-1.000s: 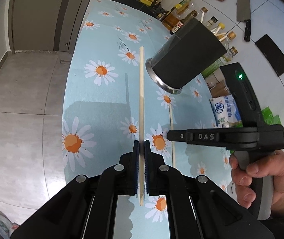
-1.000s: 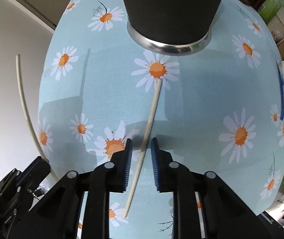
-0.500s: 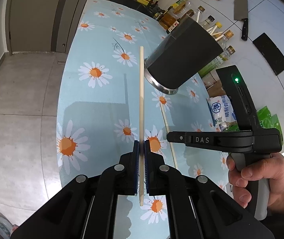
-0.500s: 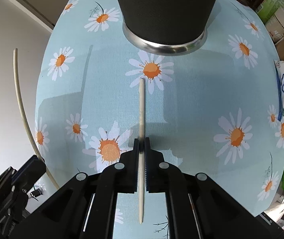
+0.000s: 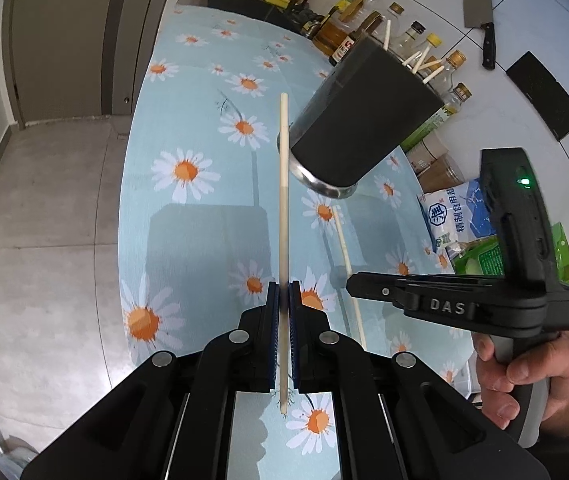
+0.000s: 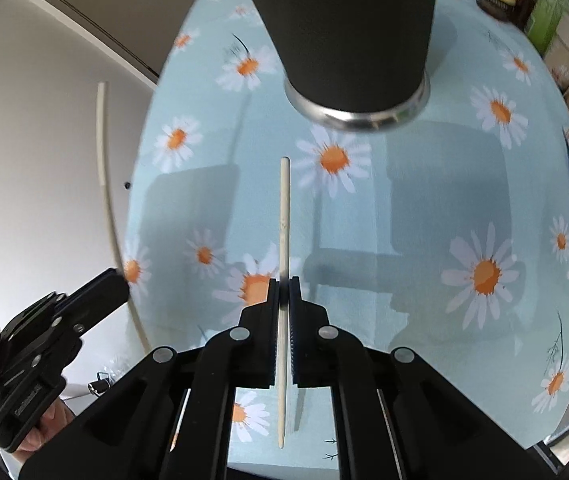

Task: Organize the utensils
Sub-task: 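Carry both chopsticks over the black holder and open both tools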

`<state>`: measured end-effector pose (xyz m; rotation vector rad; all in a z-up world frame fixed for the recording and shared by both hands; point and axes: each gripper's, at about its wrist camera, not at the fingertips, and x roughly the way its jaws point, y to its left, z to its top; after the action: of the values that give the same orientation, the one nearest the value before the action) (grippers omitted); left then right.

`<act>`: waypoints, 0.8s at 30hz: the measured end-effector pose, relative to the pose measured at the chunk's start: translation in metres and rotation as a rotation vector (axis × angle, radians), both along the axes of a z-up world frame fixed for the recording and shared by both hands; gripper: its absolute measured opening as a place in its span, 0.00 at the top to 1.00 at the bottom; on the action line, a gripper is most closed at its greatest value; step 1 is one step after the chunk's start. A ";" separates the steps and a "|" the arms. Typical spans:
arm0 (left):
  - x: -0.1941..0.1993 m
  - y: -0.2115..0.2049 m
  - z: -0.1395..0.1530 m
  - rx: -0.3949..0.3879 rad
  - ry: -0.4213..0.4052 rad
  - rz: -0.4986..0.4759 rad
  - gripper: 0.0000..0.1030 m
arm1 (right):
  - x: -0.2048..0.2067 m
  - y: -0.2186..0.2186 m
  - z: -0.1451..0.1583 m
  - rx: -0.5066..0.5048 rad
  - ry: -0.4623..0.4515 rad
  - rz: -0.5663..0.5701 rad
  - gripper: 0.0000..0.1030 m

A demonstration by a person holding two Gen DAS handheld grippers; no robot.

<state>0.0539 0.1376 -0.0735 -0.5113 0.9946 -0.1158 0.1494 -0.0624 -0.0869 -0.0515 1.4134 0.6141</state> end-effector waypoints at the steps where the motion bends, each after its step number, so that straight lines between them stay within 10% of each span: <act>1: 0.001 0.000 0.001 0.001 -0.002 -0.001 0.96 | -0.002 -0.003 0.007 0.016 -0.008 0.001 0.95; 24: 0.028 0.003 0.101 0.018 -0.432 0.054 0.96 | 0.030 -0.031 0.163 0.545 -0.479 0.019 0.94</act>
<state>0.0821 0.1408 0.0279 -0.4716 0.5591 -0.1608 0.1791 -0.0933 0.0766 0.2092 0.7547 0.9167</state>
